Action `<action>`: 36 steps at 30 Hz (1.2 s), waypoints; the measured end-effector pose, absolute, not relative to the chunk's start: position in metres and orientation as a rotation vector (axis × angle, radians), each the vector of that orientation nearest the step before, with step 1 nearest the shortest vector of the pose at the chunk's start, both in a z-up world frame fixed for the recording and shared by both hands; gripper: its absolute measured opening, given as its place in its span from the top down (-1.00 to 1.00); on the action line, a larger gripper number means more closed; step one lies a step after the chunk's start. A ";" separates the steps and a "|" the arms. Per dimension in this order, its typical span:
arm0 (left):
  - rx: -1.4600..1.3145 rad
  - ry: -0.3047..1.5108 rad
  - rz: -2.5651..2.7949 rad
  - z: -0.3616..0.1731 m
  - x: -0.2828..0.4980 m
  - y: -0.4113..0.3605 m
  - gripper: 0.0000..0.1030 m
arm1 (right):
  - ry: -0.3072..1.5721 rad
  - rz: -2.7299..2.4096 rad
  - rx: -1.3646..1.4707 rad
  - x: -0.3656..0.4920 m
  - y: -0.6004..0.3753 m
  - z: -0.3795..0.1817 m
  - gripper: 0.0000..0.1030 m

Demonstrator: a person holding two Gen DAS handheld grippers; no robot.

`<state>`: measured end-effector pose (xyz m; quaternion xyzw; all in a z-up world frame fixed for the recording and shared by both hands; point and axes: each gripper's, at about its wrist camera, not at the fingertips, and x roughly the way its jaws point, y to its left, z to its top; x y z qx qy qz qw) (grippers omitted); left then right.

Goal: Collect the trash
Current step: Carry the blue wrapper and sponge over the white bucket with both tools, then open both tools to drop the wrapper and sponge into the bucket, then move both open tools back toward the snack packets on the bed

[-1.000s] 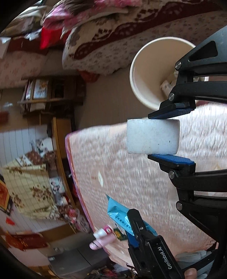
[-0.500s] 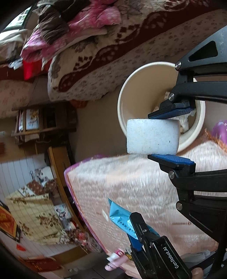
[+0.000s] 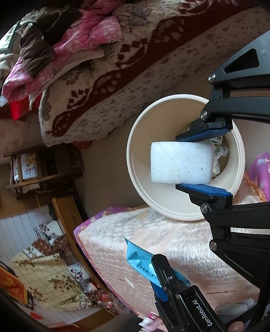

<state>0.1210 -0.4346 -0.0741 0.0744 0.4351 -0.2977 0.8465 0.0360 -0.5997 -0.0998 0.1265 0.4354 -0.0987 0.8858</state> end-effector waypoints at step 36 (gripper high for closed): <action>0.106 0.911 -0.559 -0.066 0.128 -0.370 -0.15 | 0.908 -0.171 0.283 0.048 -0.574 -0.103 -0.15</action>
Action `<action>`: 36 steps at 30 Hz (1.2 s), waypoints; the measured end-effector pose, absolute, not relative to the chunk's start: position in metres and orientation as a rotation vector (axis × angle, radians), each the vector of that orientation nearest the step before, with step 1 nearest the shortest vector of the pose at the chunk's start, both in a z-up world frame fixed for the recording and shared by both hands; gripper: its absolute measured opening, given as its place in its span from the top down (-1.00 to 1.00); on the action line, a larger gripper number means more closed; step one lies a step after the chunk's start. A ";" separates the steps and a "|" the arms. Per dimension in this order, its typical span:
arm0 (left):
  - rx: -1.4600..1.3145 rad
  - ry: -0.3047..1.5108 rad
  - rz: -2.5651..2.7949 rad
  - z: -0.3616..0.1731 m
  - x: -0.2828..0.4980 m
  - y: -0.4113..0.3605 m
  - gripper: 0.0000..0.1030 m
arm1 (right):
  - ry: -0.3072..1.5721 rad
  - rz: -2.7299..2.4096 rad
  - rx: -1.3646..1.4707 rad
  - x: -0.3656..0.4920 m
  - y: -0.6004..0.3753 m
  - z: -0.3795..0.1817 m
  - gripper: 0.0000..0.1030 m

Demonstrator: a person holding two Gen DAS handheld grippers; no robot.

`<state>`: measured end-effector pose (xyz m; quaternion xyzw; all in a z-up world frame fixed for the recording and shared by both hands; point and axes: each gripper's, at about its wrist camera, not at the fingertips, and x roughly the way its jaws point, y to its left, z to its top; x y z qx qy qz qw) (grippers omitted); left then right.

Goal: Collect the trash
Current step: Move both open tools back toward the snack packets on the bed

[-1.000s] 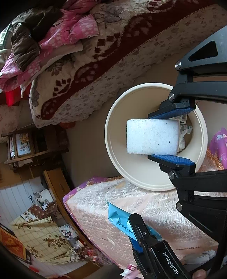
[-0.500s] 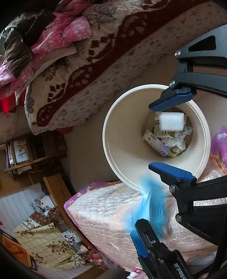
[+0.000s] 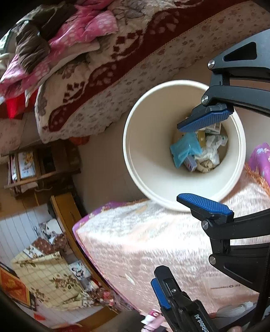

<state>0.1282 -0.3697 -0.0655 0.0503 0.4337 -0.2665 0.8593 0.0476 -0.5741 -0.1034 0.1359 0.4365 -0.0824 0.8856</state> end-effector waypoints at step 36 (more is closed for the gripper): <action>-0.062 0.874 -0.008 -0.060 0.121 -0.012 -0.15 | 0.957 0.330 0.053 0.123 -0.257 -0.088 -0.35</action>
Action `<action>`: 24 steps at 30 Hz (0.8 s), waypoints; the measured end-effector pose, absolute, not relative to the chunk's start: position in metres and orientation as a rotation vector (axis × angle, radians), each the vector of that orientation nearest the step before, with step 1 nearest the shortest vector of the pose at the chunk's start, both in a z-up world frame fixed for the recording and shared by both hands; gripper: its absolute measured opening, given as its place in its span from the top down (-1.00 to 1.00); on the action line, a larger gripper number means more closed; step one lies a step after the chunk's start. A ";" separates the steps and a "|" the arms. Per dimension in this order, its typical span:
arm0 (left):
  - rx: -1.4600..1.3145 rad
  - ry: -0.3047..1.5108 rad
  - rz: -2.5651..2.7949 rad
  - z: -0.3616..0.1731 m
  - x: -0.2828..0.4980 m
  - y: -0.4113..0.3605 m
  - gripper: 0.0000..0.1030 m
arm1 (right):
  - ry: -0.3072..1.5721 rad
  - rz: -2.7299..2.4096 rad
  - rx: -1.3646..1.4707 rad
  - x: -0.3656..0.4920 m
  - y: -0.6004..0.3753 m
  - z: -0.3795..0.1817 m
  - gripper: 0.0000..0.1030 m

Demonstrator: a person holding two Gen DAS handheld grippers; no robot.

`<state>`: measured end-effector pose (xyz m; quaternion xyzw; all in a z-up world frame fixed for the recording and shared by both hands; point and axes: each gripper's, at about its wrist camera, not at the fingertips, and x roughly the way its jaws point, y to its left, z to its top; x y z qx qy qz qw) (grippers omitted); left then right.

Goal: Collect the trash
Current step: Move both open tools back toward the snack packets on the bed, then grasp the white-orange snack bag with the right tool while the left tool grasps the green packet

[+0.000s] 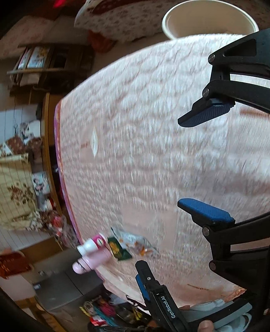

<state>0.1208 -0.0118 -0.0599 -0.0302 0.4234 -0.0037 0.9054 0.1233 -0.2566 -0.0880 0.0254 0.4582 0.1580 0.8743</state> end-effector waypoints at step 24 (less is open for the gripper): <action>-0.089 0.910 -0.035 -0.065 0.165 0.114 -0.19 | 1.036 0.552 -0.167 0.215 -0.050 -0.105 -0.67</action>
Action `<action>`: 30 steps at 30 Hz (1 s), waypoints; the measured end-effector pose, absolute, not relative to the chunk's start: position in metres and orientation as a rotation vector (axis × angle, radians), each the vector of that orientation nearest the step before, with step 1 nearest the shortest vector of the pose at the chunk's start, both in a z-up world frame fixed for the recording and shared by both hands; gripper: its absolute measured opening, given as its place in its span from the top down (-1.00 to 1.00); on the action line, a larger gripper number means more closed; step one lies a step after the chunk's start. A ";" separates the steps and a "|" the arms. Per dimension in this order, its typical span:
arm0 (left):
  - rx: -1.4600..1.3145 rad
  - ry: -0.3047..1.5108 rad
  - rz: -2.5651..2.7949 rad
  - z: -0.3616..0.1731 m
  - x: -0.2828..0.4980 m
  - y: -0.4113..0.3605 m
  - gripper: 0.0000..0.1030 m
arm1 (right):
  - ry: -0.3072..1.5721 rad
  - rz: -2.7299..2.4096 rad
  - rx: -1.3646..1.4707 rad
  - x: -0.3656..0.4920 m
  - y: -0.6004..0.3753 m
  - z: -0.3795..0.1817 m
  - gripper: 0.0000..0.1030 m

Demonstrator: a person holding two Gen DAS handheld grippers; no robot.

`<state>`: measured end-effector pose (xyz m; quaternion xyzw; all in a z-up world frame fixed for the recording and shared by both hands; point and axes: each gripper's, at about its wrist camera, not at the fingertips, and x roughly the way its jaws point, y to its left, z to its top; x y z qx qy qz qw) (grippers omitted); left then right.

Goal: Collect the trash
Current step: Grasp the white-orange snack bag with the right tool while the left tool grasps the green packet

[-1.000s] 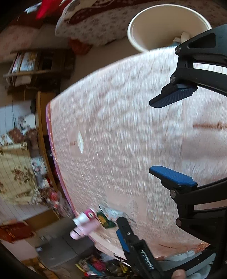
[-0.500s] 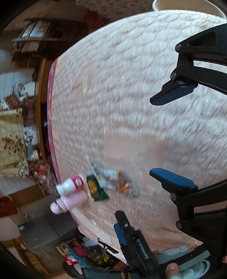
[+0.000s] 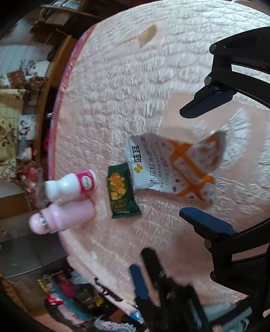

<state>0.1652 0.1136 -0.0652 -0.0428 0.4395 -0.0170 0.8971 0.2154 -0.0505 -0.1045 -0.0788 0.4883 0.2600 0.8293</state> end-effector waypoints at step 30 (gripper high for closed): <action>0.170 1.061 -0.250 -0.115 0.234 0.058 0.69 | 1.006 0.520 -0.094 0.190 -0.142 -0.114 -0.07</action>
